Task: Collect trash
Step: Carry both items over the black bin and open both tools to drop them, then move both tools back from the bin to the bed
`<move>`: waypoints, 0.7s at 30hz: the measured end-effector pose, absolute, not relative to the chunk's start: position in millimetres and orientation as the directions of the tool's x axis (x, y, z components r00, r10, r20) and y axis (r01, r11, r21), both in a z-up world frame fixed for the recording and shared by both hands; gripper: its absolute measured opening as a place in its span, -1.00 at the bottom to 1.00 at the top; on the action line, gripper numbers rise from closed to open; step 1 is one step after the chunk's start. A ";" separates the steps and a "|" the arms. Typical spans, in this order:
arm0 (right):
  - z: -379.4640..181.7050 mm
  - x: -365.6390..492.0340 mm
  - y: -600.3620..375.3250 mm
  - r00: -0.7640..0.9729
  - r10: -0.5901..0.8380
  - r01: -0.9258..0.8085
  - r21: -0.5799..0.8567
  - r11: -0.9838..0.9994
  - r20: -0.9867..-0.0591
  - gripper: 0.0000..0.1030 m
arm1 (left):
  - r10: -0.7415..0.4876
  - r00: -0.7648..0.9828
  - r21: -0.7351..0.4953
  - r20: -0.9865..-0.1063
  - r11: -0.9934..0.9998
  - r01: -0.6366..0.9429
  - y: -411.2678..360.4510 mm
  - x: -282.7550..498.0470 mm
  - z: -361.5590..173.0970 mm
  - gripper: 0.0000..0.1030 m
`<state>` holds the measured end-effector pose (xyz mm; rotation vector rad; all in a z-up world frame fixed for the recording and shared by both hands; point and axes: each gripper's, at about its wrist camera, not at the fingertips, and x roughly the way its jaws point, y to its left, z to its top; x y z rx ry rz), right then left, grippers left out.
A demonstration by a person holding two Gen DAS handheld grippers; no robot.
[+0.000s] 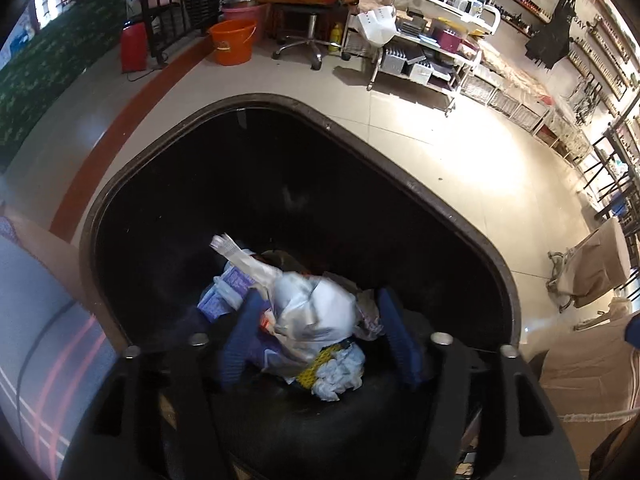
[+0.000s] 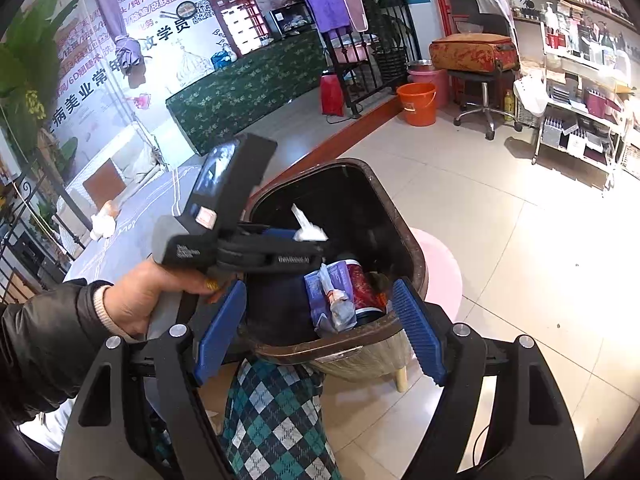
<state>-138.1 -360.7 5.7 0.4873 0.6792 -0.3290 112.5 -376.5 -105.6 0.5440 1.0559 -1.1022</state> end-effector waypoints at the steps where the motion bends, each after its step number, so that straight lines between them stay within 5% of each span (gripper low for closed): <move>1: 7.1 -139.9 -359.2 0.737 -0.136 0.442 0.320 0.838 -0.662 0.47 | -0.452 0.067 -0.134 -0.890 0.399 0.907 -374.1 113.8 -105.5 0.51; 5: 11.4 -142.8 -360.1 0.750 -0.143 0.444 0.330 0.833 -0.646 0.56 | -0.457 0.076 -0.135 -0.886 0.411 0.901 -365.7 117.8 -100.7 0.74; 21: 18.4 -129.6 -354.1 0.782 -0.113 0.416 0.378 0.827 -0.613 0.68 | -0.555 0.121 -0.243 -0.823 0.537 0.808 -290.6 145.2 -61.3 0.84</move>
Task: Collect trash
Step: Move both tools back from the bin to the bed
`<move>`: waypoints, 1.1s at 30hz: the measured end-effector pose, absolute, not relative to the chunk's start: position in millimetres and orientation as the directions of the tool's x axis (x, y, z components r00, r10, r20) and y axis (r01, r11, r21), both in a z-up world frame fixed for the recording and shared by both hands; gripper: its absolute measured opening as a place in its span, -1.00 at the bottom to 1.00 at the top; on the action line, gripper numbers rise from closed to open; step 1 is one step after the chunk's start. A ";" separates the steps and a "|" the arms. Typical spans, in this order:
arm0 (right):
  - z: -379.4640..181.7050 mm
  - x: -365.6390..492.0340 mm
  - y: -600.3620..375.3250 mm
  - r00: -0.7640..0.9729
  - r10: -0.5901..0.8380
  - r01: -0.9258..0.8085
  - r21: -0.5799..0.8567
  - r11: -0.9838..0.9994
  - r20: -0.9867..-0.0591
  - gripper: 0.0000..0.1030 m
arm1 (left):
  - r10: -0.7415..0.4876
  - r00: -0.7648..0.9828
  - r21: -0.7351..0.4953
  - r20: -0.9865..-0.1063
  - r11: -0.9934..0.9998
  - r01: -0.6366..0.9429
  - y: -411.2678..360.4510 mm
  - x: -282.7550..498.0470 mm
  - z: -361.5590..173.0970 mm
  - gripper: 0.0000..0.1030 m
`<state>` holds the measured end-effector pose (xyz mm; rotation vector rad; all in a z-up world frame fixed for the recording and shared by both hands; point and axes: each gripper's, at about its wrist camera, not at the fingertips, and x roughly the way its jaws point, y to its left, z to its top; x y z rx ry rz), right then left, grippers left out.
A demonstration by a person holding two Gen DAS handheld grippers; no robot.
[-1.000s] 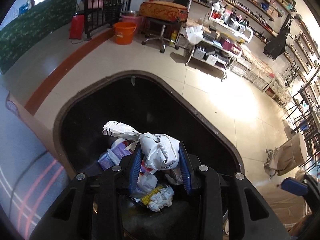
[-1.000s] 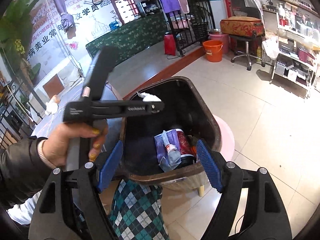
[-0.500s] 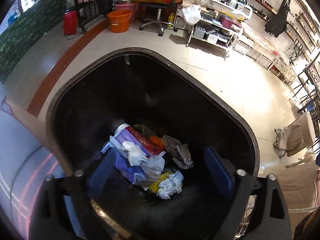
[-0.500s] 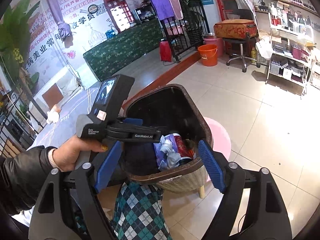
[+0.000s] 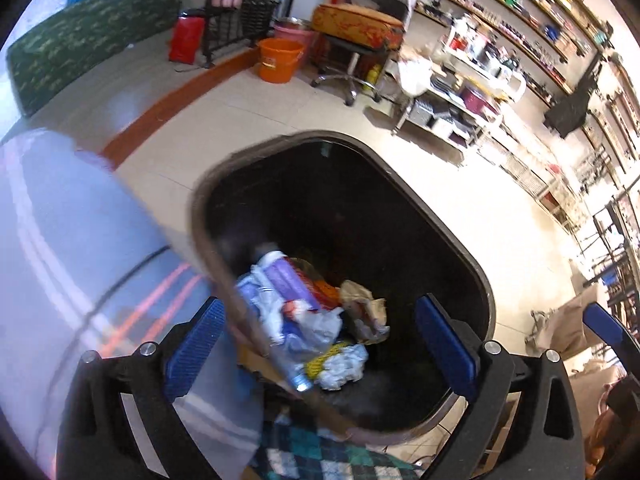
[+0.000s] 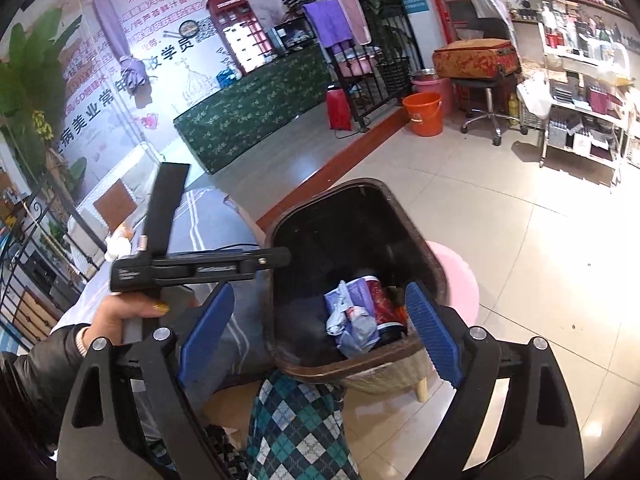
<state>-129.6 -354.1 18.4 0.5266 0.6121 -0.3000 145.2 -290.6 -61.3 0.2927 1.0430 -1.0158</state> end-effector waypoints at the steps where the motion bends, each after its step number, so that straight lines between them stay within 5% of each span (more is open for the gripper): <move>1: 19.6 -125.5 -351.1 0.783 -0.104 0.407 0.378 0.832 -0.613 0.68 | -0.564 0.125 -0.250 -0.816 0.540 0.804 -282.1 147.1 -57.2 0.84; 12: 24.6 -45.9 -305.8 0.779 0.056 0.267 0.410 0.872 -0.625 0.69 | -0.559 0.335 -0.196 -0.758 0.686 0.700 -161.8 167.4 -27.6 0.89; 24: 33.7 111.6 -177.3 0.702 0.324 -0.091 0.371 0.924 -0.634 0.69 | -0.348 0.575 -0.189 -0.740 0.929 0.320 31.3 216.0 -17.1 0.87; 33: 21.9 231.0 -94.7 0.589 0.439 -0.264 0.352 0.898 -0.679 0.69 | -0.211 0.660 -0.107 -0.721 0.975 0.195 118.1 308.0 -3.0 0.85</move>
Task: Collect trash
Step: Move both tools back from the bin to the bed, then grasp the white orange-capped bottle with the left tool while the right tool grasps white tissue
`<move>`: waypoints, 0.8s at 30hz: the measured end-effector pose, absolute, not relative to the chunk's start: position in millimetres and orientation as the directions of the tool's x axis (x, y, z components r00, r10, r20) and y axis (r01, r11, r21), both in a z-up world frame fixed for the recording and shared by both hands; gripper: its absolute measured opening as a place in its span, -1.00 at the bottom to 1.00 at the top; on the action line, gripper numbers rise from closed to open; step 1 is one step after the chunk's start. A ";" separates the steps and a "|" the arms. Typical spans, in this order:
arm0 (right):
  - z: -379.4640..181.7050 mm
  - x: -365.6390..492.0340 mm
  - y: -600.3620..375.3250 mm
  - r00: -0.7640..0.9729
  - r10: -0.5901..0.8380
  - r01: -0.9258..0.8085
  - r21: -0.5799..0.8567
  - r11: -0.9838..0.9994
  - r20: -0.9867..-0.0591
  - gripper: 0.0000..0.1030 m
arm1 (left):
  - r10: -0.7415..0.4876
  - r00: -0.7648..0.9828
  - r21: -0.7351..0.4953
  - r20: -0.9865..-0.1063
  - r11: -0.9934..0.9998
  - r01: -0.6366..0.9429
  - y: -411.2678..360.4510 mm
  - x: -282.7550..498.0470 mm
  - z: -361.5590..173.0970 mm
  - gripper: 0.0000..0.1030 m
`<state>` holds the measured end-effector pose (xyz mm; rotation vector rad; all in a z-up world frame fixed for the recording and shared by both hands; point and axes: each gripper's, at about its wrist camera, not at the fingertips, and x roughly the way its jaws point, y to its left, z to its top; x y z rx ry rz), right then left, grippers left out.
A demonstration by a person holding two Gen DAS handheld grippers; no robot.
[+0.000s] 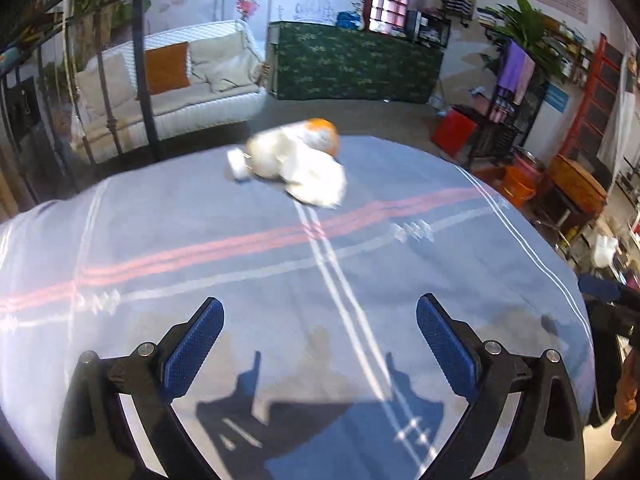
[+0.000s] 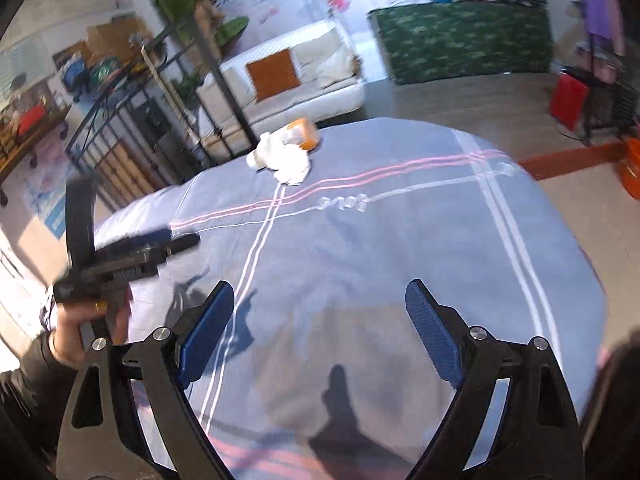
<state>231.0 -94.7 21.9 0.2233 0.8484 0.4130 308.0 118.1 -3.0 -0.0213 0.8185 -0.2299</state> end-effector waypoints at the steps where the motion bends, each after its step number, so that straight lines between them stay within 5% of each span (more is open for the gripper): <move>1: 20.2 247.8 -85.4 0.579 0.445 -0.281 0.345 0.896 -0.683 0.69 | -0.209 0.655 -0.111 -0.726 0.976 0.188 125.3 317.4 -2.5 0.85; 15: -49.0 491.8 68.1 0.462 0.438 -0.345 0.299 0.890 -0.771 0.45 | -0.195 0.614 -0.065 -0.765 0.972 0.227 183.0 400.8 -28.9 0.87; 17: -61.2 509.3 76.1 0.426 0.439 -0.332 0.315 0.889 -0.791 0.15 | -0.199 0.608 -0.059 -0.769 0.968 0.243 184.7 411.5 -31.9 0.87; 19: -68.4 517.3 84.3 0.405 0.446 -0.349 0.316 0.882 -0.798 -0.66 | -0.194 0.610 -0.036 -0.768 0.965 0.261 180.7 419.4 -29.8 0.87; 24: -56.0 498.8 72.1 0.400 0.507 -0.402 0.351 0.846 -0.763 -0.78 | -0.214 0.621 0.041 -0.754 0.928 0.370 158.7 453.9 -23.2 0.89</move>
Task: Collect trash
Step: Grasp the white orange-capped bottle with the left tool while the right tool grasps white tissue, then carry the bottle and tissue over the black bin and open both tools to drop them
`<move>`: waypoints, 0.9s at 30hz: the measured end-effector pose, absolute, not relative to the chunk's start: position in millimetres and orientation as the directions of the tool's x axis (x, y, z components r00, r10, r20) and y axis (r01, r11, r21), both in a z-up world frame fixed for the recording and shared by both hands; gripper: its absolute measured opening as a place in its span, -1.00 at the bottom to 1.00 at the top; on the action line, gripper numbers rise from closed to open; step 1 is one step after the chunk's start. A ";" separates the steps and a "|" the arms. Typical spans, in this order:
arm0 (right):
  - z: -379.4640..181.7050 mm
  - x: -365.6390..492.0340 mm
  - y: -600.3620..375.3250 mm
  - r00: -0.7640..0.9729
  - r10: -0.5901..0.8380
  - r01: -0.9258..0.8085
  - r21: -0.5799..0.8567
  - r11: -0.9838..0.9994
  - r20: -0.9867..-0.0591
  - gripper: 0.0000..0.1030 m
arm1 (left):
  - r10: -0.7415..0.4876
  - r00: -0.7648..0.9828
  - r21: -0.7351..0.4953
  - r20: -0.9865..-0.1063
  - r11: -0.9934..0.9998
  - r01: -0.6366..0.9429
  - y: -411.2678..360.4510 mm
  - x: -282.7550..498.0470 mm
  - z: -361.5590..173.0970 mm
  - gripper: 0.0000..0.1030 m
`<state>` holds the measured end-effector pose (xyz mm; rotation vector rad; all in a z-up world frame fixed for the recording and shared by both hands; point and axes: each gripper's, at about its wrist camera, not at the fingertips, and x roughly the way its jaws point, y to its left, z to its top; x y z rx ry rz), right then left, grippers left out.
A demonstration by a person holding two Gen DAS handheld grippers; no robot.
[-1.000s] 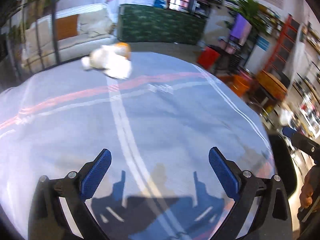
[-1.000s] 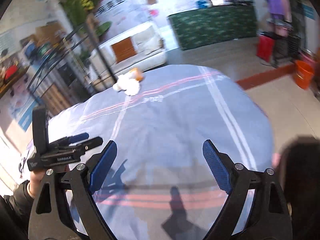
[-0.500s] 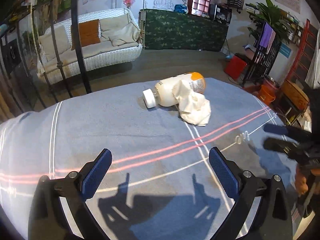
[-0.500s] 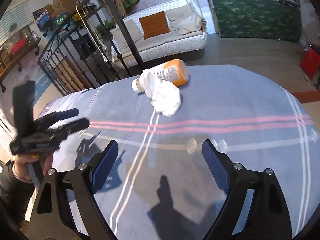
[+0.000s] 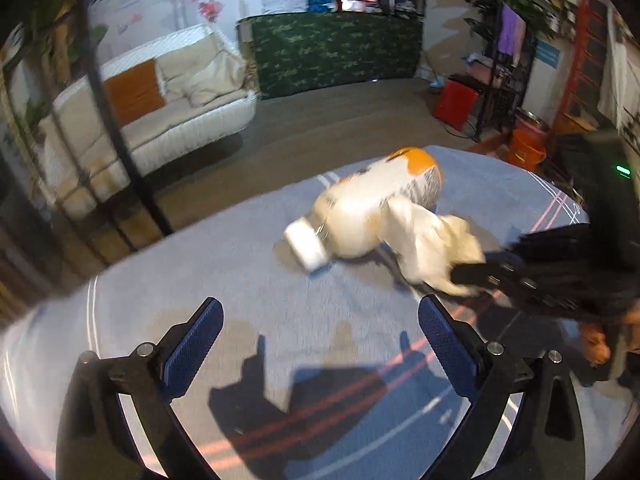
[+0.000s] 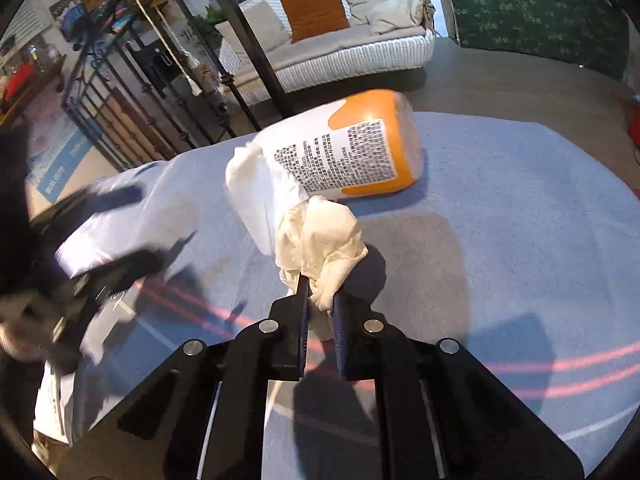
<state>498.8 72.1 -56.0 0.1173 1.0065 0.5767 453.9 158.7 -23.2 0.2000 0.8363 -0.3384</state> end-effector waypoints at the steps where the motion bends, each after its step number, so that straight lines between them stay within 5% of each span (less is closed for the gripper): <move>1: -50.0 488.5 62.2 0.411 0.501 -0.401 0.342 0.850 -0.762 -0.78 | -0.223 0.616 0.060 -0.756 0.913 0.405 149.8 463.6 -22.4 0.89; 8: -17.4 409.6 -12.5 0.456 0.510 -0.400 0.343 0.850 -0.730 -0.78 | -0.130 0.561 0.288 -0.817 0.752 0.594 72.0 526.7 -54.6 0.89; 11: -16.9 380.2 -38.5 0.469 0.499 -0.353 0.363 0.862 -0.729 -0.78 | -0.033 0.535 0.359 -0.844 0.706 0.610 53.1 542.0 -79.7 0.69; 15: -15.8 335.2 -72.3 0.520 0.452 -0.286 0.351 0.891 -0.725 -0.78 | -0.071 0.531 0.309 -0.844 0.745 0.590 54.3 540.3 -73.8 0.26; 27: 1.7 232.6 -122.8 0.613 0.396 -0.168 0.377 0.911 -0.684 -0.78 | -0.224 0.565 0.136 -0.794 0.840 0.525 30.3 444.6 -50.5 0.22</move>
